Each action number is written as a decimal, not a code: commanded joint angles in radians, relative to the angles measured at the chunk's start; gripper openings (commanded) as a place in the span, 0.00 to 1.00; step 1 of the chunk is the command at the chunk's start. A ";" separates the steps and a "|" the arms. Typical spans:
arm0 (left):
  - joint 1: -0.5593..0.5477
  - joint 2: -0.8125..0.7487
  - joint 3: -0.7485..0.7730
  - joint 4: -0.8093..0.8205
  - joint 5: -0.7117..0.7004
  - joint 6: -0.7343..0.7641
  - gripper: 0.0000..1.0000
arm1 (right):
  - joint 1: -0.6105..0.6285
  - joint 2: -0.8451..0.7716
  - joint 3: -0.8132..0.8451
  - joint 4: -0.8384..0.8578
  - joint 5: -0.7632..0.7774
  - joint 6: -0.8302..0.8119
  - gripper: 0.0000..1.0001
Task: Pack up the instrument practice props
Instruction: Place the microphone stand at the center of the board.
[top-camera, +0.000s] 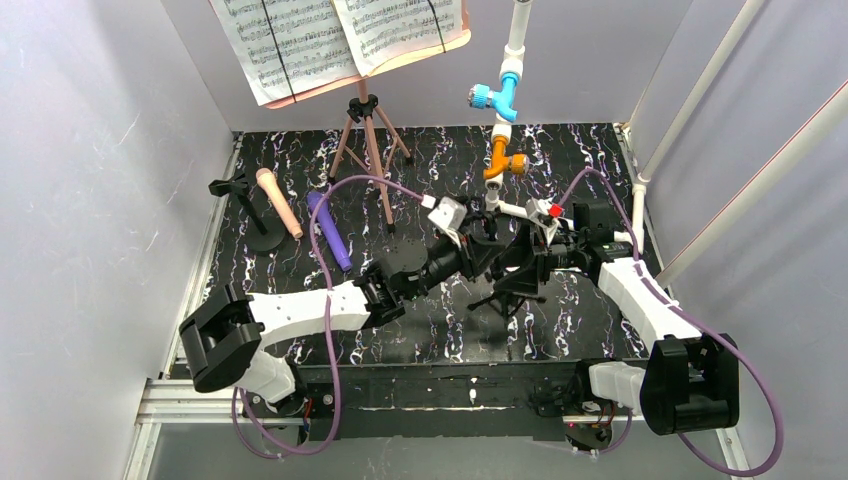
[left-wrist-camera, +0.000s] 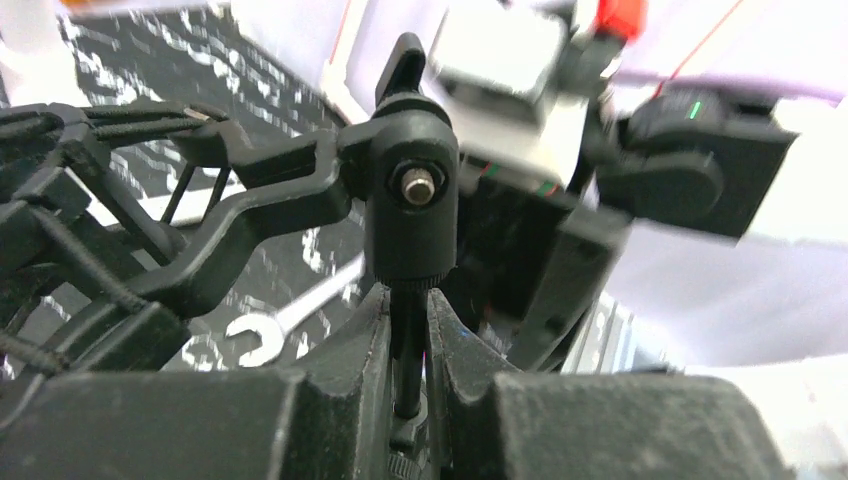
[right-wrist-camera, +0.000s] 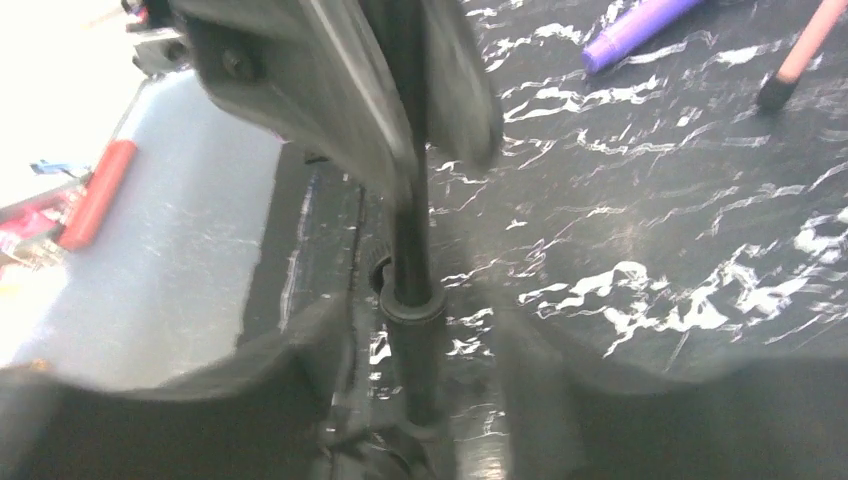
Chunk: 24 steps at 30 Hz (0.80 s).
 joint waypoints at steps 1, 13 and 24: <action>-0.023 -0.075 -0.007 -0.103 -0.001 0.107 0.00 | -0.012 -0.032 0.022 0.003 -0.099 -0.046 0.81; -0.001 -0.397 -0.052 -0.361 -0.170 0.387 0.00 | -0.019 -0.062 0.018 0.012 -0.069 -0.035 0.98; 0.208 -0.782 -0.205 -0.714 -0.671 0.582 0.00 | -0.049 -0.065 0.023 -0.023 -0.015 -0.067 0.98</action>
